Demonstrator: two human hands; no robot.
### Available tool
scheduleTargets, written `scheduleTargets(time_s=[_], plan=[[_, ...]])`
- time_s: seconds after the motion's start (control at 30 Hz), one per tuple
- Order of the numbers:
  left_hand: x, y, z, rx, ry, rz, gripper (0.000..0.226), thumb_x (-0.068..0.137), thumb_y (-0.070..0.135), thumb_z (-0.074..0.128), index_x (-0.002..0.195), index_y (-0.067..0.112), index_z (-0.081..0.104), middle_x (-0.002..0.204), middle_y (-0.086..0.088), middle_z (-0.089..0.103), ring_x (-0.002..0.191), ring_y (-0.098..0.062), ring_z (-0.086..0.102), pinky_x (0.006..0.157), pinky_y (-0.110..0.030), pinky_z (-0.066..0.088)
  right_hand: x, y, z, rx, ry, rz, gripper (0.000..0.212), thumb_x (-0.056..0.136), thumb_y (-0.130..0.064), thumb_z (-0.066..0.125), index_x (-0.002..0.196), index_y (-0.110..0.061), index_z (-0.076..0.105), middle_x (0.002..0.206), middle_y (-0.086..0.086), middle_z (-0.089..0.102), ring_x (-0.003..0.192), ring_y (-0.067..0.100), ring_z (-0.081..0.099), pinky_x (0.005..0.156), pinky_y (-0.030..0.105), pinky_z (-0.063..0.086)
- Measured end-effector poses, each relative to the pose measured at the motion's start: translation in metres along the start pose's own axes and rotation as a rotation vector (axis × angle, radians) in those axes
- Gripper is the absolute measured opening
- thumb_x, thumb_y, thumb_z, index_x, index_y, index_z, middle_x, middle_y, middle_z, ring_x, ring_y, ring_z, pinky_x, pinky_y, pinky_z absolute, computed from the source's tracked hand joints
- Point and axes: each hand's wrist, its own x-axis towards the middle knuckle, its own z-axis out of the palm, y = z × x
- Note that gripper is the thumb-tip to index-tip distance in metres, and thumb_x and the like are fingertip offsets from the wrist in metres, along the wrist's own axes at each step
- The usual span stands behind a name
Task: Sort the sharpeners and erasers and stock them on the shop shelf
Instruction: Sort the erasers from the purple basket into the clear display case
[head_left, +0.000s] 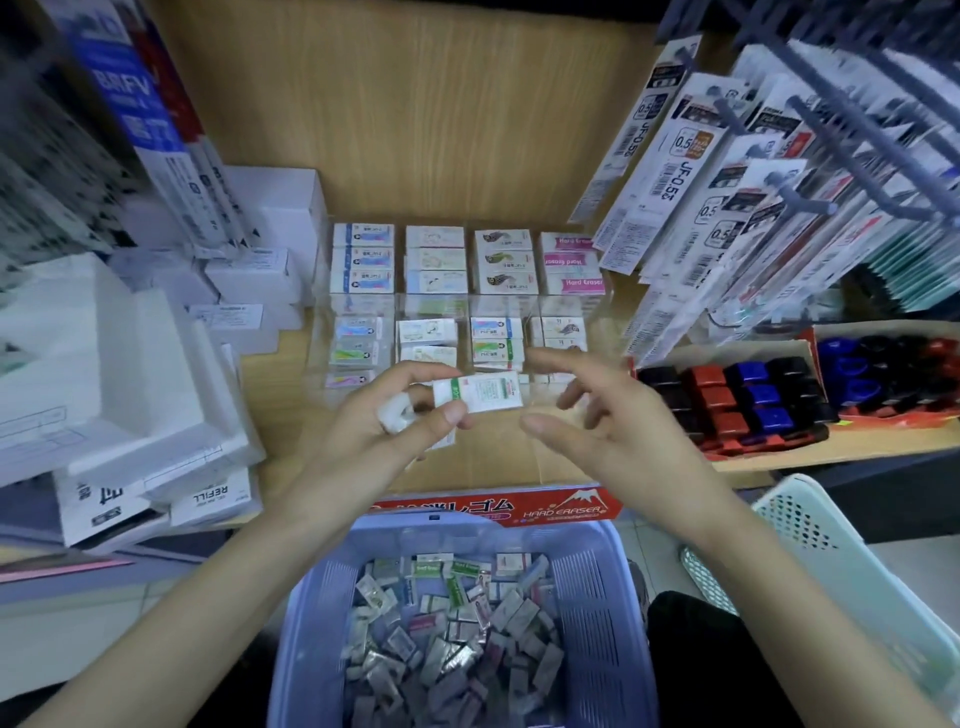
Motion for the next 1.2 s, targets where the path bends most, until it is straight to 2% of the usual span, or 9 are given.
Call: scheduleTargets(time_s=[0.1, 0.2, 0.3, 0.43, 0.5, 0.6, 0.8, 0.97, 1.2], plan=[[-0.003, 0.000, -0.001, -0.014, -0.021, -0.004, 0.031, 0.078, 0.036, 0.060, 0.105, 0.021, 0.064, 0.089, 0.001, 0.073, 0.088, -0.019, 0.067, 0.081, -0.032, 0.047, -0.007, -0.005, 0.025, 0.135, -0.043, -0.099, 0.031, 0.084, -0.026, 0.067, 0.114, -0.033, 0.059, 0.114, -0.014, 0.056, 0.102, 0.000, 0.054, 0.085, 0.015, 0.044], [-0.004, 0.002, -0.004, -0.003, -0.069, -0.007, 0.030, 0.081, 0.034, 0.062, 0.101, 0.013, 0.064, 0.088, 0.002, 0.073, 0.089, -0.016, 0.067, 0.078, -0.027, 0.047, -0.001, -0.010, 0.031, 0.451, 0.058, 0.077, 0.010, 0.082, -0.030, 0.062, 0.090, -0.025, 0.066, 0.081, -0.008, 0.067, 0.074, 0.007, 0.064, 0.069, 0.021, 0.051], [-0.003, 0.002, -0.007, -0.010, -0.071, -0.023, 0.034, 0.076, 0.030, 0.073, 0.105, 0.014, 0.063, 0.094, -0.006, 0.072, 0.096, -0.033, 0.063, 0.078, -0.036, 0.044, -0.001, -0.014, 0.034, 0.660, 0.064, 0.203, 0.016, 0.091, -0.017, 0.054, 0.086, -0.006, 0.065, 0.063, 0.006, 0.065, 0.054, 0.015, 0.062, 0.052, 0.023, 0.050], [-0.004, 0.000, -0.007, -0.001, -0.039, -0.020, 0.030, 0.074, 0.032, 0.065, 0.099, 0.017, 0.066, 0.097, -0.003, 0.072, 0.092, -0.022, 0.066, 0.082, -0.032, 0.047, -0.002, -0.016, 0.041, 0.685, 0.019, 0.263, 0.018, 0.091, -0.020, 0.054, 0.090, -0.005, 0.065, 0.075, 0.019, 0.069, 0.058, 0.019, 0.065, 0.051, 0.025, 0.050], [-0.004, -0.001, -0.008, -0.010, -0.009, -0.025, 0.027, 0.074, 0.034, 0.064, 0.097, 0.020, 0.068, 0.096, -0.003, 0.071, 0.085, -0.011, 0.065, 0.080, -0.027, 0.047, -0.001, -0.017, 0.039, 0.632, -0.029, 0.258, 0.013, 0.089, -0.019, 0.058, 0.089, -0.009, 0.066, 0.075, 0.011, 0.071, 0.063, 0.016, 0.066, 0.054, 0.024, 0.050], [-0.003, -0.004, -0.011, -0.002, 0.030, -0.034, 0.030, 0.075, 0.039, 0.069, 0.096, 0.017, 0.069, 0.100, -0.013, 0.068, 0.085, -0.022, 0.061, 0.079, -0.035, 0.045, -0.001, -0.018, 0.037, 0.613, -0.137, 0.251, 0.008, 0.077, -0.020, 0.069, 0.082, -0.014, 0.068, 0.070, -0.004, 0.068, 0.068, 0.008, 0.062, 0.059, 0.019, 0.048], [-0.007, -0.005, -0.012, 0.020, -0.019, -0.031, 0.023, 0.069, 0.034, 0.067, 0.085, 0.018, 0.069, 0.076, 0.006, 0.068, 0.070, -0.002, 0.060, 0.064, -0.013, 0.046, -0.003, -0.022, 0.045, 0.579, -0.236, 0.204, 0.064, 0.081, 0.004, 0.067, 0.126, -0.037, 0.048, 0.083, 0.014, 0.059, 0.071, 0.019, 0.066, 0.068, 0.025, 0.051], [-0.003, -0.010, -0.015, 0.031, -0.042, -0.086, 0.032, 0.062, 0.037, 0.072, 0.090, 0.021, 0.069, 0.086, 0.003, 0.070, 0.079, -0.005, 0.062, 0.074, -0.020, 0.048, 0.001, -0.016, 0.048, 0.738, -0.038, 0.286, 0.035, 0.078, 0.005, 0.069, 0.102, -0.015, 0.053, 0.078, 0.008, 0.071, 0.066, 0.018, 0.067, 0.061, 0.027, 0.054], [0.001, -0.011, -0.017, 0.018, -0.027, -0.140, 0.016, 0.079, 0.021, 0.070, 0.095, 0.018, 0.069, 0.088, -0.003, 0.068, 0.073, -0.005, 0.060, 0.059, -0.014, 0.044, 0.013, 0.004, 0.036, -0.047, -0.112, -0.135, 0.043, 0.082, -0.015, 0.070, 0.123, -0.019, 0.059, 0.108, -0.008, 0.055, 0.100, 0.004, 0.053, 0.088, 0.013, 0.041]])
